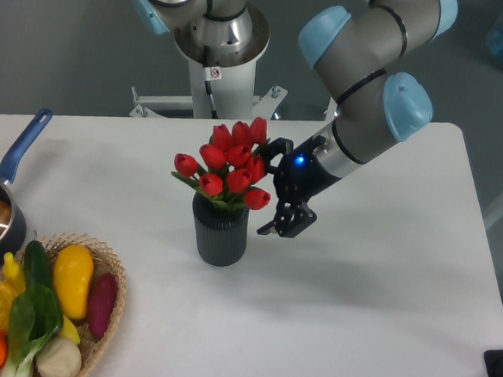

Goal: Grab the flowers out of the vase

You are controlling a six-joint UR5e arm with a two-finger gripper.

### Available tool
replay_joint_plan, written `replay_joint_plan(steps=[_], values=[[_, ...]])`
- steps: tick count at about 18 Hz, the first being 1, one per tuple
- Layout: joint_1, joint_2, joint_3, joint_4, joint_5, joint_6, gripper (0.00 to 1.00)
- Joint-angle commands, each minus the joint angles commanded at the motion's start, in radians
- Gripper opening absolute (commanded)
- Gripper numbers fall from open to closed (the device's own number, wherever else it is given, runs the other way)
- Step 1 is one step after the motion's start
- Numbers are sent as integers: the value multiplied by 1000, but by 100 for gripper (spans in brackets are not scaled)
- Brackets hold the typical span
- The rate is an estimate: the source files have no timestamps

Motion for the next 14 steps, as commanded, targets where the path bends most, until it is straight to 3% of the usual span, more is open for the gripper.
replay_joint_plan(steps=[12,14], values=[[-29,11,-2,-3,17,2,100],[-34,28,-2,-29,17,0,100]])
